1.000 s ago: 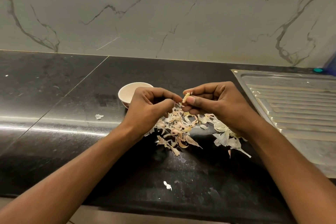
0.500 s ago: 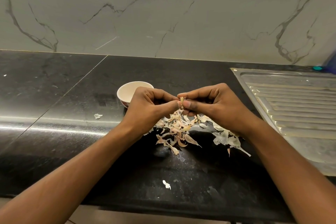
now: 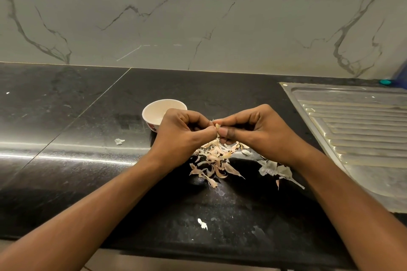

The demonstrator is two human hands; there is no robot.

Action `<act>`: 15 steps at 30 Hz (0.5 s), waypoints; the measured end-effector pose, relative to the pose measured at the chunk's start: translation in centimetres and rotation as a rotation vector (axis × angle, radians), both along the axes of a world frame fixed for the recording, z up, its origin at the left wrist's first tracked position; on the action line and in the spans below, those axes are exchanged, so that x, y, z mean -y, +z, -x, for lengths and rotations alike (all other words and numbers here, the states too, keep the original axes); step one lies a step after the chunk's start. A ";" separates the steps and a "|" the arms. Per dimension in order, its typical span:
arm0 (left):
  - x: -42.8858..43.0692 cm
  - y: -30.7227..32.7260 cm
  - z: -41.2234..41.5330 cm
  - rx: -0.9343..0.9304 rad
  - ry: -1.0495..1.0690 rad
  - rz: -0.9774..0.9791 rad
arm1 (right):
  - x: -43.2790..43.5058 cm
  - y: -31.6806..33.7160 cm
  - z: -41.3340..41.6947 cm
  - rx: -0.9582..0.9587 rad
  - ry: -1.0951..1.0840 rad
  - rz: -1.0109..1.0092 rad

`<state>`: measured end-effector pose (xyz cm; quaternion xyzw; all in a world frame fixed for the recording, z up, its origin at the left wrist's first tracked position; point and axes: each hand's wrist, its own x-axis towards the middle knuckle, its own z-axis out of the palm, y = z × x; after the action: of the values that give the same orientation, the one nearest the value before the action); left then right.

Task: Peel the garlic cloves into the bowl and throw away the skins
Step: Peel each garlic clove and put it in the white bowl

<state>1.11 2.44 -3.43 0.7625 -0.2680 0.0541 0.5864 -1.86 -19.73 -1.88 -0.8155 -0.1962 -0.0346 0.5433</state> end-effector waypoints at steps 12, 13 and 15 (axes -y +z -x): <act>0.3 0.7 0.0 -0.107 0.009 0.121 | 0.2 1.0 0.5 -0.024 0.010 -0.145; 0.3 0.7 0.0 -0.108 0.013 0.118 | 0.2 1.1 0.6 -0.025 0.008 -0.147; 0.2 0.7 0.0 -0.106 0.018 0.112 | 0.3 1.2 0.7 -0.026 0.003 -0.150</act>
<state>1.09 2.22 -2.72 0.7326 -0.2264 0.0336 0.6410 -2.53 -20.06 -0.63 -0.7726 -0.1871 -0.0378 0.6055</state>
